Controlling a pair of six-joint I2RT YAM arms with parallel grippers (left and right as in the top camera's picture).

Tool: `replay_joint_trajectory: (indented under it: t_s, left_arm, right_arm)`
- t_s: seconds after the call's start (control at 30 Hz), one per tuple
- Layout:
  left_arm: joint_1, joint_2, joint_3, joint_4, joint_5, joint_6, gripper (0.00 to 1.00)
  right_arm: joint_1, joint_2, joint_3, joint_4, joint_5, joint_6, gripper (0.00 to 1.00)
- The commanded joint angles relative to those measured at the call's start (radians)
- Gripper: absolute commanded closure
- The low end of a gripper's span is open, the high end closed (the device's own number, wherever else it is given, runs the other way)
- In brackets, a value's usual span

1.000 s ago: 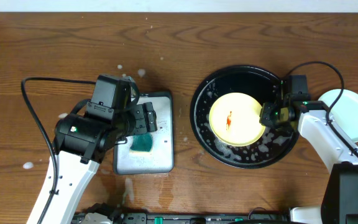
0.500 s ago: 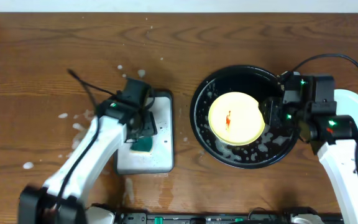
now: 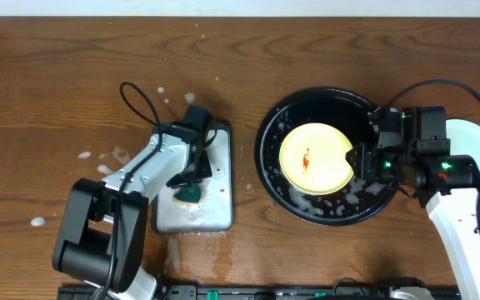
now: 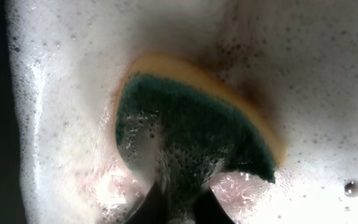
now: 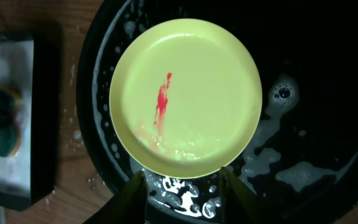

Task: Clean dirty plates on tray and stack at the side
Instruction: 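Grasp the green sponge from the soapy tray with left gripper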

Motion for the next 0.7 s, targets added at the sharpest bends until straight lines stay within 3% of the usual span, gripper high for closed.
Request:
replay_joint_trajectory:
  t_s: [0.0, 0.03, 0.1, 0.3, 0.43, 0.53, 0.6, 0.67]
  left_arm:
    - [0.002, -0.044, 0.06, -0.095, 0.02, 0.0, 0.6]
    - [0.002, -0.063, 0.069, -0.117, 0.019, 0.0, 0.43]
    - [0.002, -0.127, 0.075, -0.164, 0.019, 0.0, 0.33]
    - [0.002, -0.175, 0.029, -0.224, 0.019, -0.011, 0.32]
    - [0.002, -0.166, -0.1, -0.111, 0.085, -0.017, 0.32]
    - [0.002, -0.166, -0.189, -0.002, 0.105, -0.016, 0.41]
    - [0.006, -0.166, -0.221, 0.058, 0.097, -0.016, 0.57]
    - [0.008, -0.166, -0.219, 0.083, 0.095, -0.012, 0.82]
  right_arm:
    - [0.006, 0.004, 0.008, -0.001, -0.014, -0.014, 0.65]
    - [0.006, 0.004, 0.008, -0.002, -0.014, -0.014, 0.66]
    - [0.006, 0.004, 0.008, -0.002, -0.014, -0.014, 0.66]
    - [0.006, 0.004, 0.008, -0.002, -0.014, -0.013, 0.66]
    - [0.006, 0.004, 0.008, -0.002, -0.014, -0.013, 0.66]
    - [0.006, 0.004, 0.008, -0.001, -0.014, -0.007, 0.66]
    - [0.006, 0.004, 0.008, 0.0, -0.014, -0.002, 0.66]
    - [0.006, 0.004, 0.008, -0.001, -0.014, -0.002, 0.67]
